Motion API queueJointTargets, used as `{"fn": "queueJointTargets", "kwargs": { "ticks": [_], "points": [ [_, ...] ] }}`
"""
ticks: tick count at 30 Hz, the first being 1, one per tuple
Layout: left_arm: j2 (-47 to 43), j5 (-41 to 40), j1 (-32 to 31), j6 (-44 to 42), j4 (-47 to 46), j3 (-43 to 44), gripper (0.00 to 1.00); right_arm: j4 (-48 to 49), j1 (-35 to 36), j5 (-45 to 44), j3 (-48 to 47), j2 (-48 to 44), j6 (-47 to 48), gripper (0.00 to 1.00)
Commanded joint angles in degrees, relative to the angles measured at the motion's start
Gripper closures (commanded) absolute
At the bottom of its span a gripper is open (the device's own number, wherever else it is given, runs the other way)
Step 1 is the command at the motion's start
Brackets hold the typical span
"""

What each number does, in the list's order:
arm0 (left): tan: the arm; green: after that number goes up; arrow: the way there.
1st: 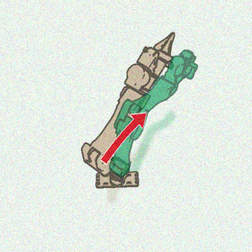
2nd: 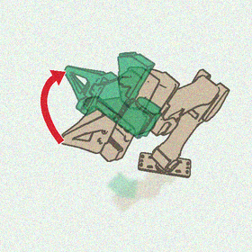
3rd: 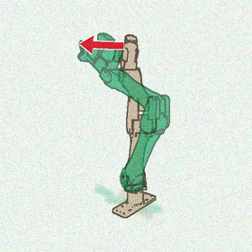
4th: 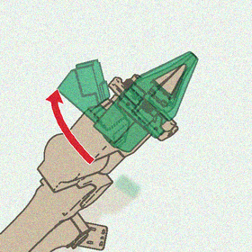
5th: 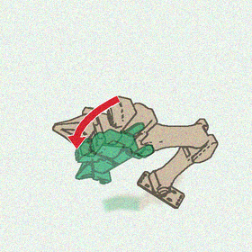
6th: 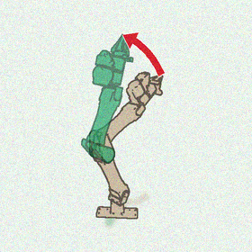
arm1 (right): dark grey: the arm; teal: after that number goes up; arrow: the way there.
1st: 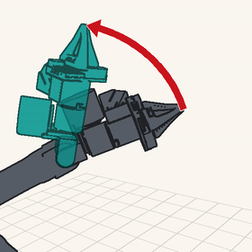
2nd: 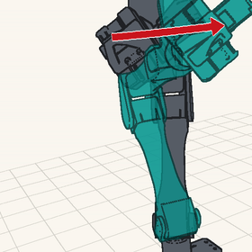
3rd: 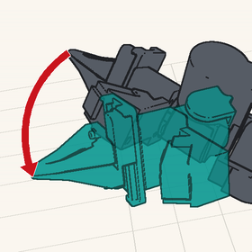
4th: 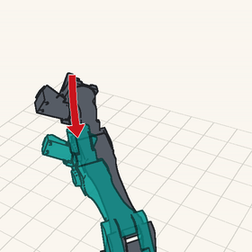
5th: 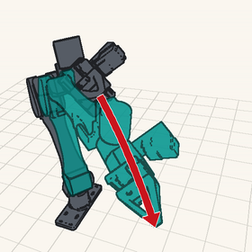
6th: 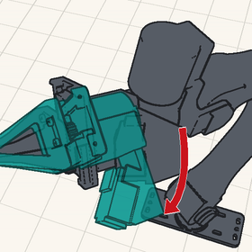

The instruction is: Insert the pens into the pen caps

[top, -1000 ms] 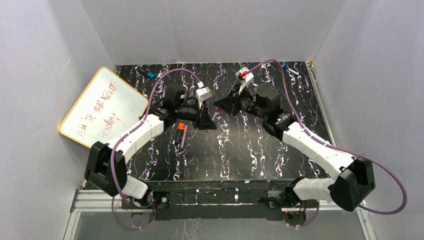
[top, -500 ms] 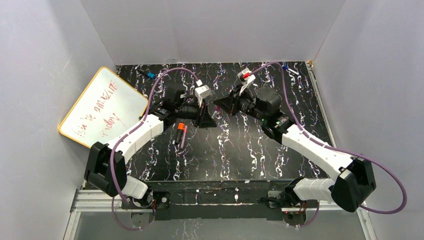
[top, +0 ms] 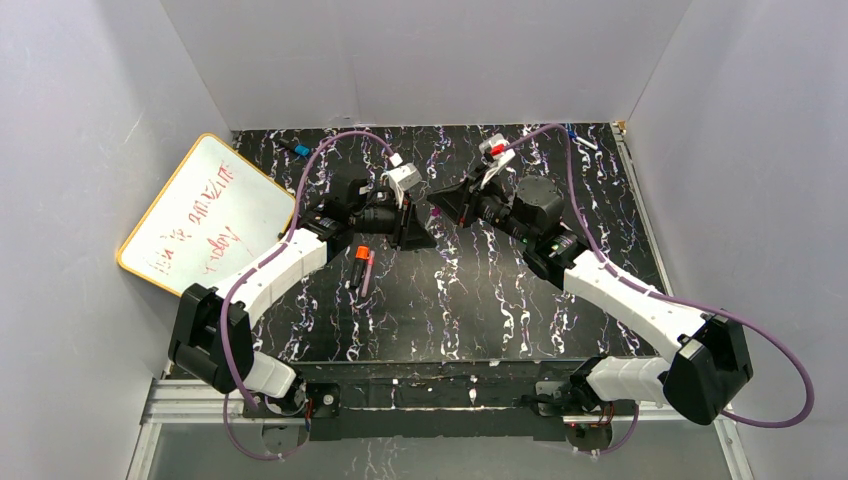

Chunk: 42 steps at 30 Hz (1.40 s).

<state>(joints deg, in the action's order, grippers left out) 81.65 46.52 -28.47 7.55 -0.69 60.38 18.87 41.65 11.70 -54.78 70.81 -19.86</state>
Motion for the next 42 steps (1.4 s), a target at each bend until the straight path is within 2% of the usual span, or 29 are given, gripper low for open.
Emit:
{"fn": "queueJointTargets", "kwargs": {
  "ticks": [1, 33, 37, 40, 42],
  "points": [
    [-2.8, -11.9, 3.2, 7.0, -17.5, 3.9, 1.0, -15.0, 7.5, 19.5, 4.8, 0.4, -6.3, 0.99],
    [-2.3, -11.6, 3.2, 10.2, -21.7, 2.3, 1.0, -13.4, 7.7, 19.8, 4.5, 1.1, -6.7, 0.99],
    [-3.0, -11.8, 3.2, 9.0, -19.3, 5.8, 1.0, -12.5, 8.4, 20.0, 6.5, 1.0, -7.6, 0.99],
    [-3.7, -12.3, 3.2, 4.6, -13.5, 9.0, 1.0, -13.6, 8.6, 20.4, 7.6, 0.6, -7.2, 0.99],
    [-4.2, -13.4, 3.2, 2.8, -12.9, 8.5, 1.0, -14.0, 8.6, 22.5, 8.5, 0.9, -7.2, 0.99]
  ]
}}
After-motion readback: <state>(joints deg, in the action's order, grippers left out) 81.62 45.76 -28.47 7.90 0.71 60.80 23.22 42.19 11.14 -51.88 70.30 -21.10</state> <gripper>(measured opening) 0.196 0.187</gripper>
